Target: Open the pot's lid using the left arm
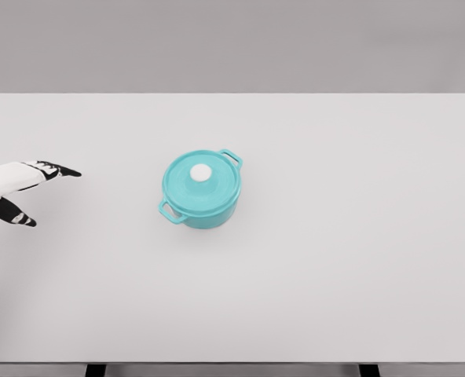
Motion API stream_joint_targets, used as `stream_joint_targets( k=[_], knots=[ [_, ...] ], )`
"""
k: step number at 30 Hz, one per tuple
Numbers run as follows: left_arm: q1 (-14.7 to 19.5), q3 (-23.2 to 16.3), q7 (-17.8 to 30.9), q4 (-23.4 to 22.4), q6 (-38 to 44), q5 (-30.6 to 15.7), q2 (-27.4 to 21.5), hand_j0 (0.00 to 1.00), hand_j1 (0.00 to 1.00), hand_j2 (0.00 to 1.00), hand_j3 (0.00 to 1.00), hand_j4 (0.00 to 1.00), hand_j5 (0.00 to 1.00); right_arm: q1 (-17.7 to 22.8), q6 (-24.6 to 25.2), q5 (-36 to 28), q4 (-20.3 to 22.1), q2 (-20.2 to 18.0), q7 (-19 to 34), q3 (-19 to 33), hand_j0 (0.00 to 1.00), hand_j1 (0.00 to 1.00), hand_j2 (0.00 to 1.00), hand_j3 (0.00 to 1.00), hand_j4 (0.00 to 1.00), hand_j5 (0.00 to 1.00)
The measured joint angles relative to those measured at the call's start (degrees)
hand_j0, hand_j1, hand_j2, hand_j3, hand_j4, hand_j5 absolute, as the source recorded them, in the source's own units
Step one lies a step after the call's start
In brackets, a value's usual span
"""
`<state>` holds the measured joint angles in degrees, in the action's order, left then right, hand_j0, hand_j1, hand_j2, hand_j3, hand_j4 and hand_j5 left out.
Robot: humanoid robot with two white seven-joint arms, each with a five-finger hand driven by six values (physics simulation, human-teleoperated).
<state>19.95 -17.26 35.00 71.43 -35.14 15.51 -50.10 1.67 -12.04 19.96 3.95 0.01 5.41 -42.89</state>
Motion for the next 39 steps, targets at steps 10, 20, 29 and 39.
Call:
stream_joint_targets(
  k=[10, 20, 29, 39],
  knots=[
    [0.62, 0.73, 0.02, -0.05, 0.00, 0.01, -0.05, 1.00, 1.00, 1.00, 1.00, 1.00, 1.00, 0.18, 0.01, 0.00, -0.01, 0.00, -0.06, 0.00, 1.00, 1.00, 1.00, 1.00, 1.00, 1.00],
    [34.72, -21.69, 0.03, 1.32, -0.01, -3.47, -4.33, 1.00, 1.00, 1.00, 1.00, 1.00, 1.00, 0.18, 0.01, 0.00, -0.01, 0.00, -0.06, 0.00, 1.00, 1.00, 1.00, 1.00, 1.00, 1.00],
    [50.36, -45.90, 0.03, 6.22, 0.00, -4.16, 8.21, 1.00, 1.00, 1.00, 1.00, 1.00, 1.00, 0.18, 0.01, 0.00, -0.01, 0.00, -0.07, 0.00, 1.00, 1.00, 1.00, 1.00, 1.00, 1.00],
    [49.57, -50.98, 0.03, 7.52, -0.01, -7.53, 13.16, 1.00, 1.00, 1.00, 1.00, 1.00, 1.00, 0.18, 0.01, 0.00, 0.00, 0.00, -0.06, 0.00, 1.00, 1.00, 1.00, 1.00, 1.00, 1.00]
  ],
)
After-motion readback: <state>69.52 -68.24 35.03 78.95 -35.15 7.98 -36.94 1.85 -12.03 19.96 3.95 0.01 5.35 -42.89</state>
